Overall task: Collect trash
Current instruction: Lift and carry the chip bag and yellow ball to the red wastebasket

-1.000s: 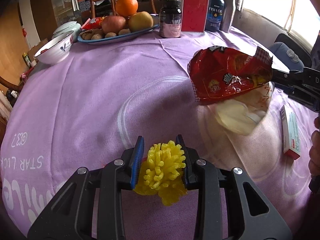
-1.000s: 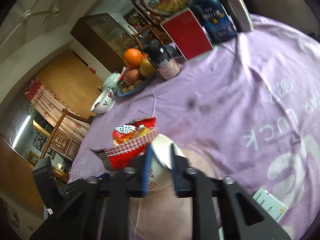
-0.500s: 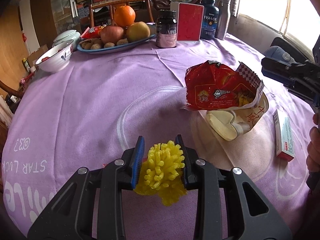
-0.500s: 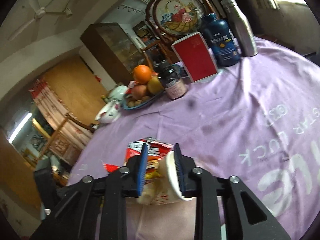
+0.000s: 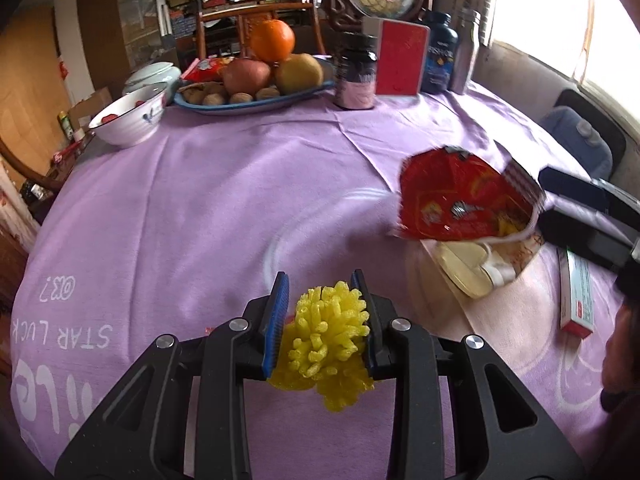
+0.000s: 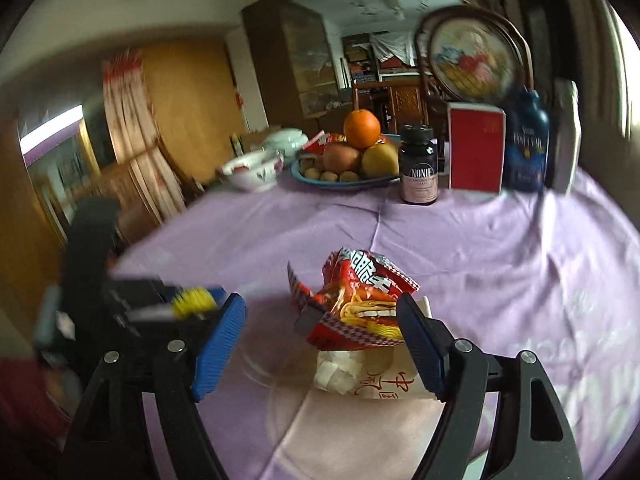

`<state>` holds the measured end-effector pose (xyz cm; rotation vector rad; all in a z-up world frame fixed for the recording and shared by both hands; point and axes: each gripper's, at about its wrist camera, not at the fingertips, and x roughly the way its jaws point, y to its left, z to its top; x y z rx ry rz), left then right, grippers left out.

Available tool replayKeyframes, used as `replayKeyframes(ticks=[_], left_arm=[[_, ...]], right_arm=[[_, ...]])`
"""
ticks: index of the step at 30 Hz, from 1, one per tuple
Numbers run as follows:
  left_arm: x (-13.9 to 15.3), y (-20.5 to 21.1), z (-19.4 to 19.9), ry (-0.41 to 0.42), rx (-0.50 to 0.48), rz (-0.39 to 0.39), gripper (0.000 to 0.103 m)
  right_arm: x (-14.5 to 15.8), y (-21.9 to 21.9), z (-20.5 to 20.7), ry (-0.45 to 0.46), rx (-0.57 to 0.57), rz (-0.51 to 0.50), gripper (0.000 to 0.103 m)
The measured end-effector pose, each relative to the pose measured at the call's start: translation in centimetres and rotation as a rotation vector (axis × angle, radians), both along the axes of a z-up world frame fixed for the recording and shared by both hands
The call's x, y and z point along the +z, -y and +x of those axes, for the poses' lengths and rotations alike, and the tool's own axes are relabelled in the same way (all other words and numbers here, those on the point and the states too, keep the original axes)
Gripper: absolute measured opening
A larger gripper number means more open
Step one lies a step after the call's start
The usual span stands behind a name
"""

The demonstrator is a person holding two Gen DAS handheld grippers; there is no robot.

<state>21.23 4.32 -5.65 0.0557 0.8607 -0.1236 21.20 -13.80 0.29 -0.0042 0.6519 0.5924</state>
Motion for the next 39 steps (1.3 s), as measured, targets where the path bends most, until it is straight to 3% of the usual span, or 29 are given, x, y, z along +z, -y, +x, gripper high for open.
replayKeyframes(ticks=[2,3,9,16,21,27,30,39], left_arm=[[0.0,-0.2,0.2,-0.005,0.009,-0.004,0.033],[-0.1,-0.2,0.2,-0.008,0.009,-0.003,0.033],[0.8,0.0,-0.2,0.027,0.005,-0.002,0.033],[3.1,-0.4,-1.8,0.110,0.005,-0.020,0.033],[4.2,-0.2,-2.8,0.140,-0.018,-0.034,0.033],[4.5,1.2,-4.1,0.141,-0.074,-0.049,0.033],[4.6,2.1,-5.2,0.113,-0.111,-0.093,0.033],[5.5,7.4,-10.4,0.141,-0.213,-0.127,0.033]], right_arm=[[-0.7,-0.5,0.3,0.005,-0.023,-0.061,0.040],[-0.7,-0.5,0.4,-0.004,-0.015,-0.048,0.026],[2.0,3.2,-0.7,0.094,-0.049,0.153,0.025],[4.1,6.9,-3.0,0.102,-0.153,0.309,0.025],[5.6,9.4,-9.2,0.164,-0.270,0.321,0.026],[5.0,15.4,-16.1,0.160,-0.450,0.393,0.026],[4.7,18.8,-20.1,0.176,-0.542,0.363,0.026],[1.8,26.3,-29.8,0.178,-0.760,0.310,0.026]])
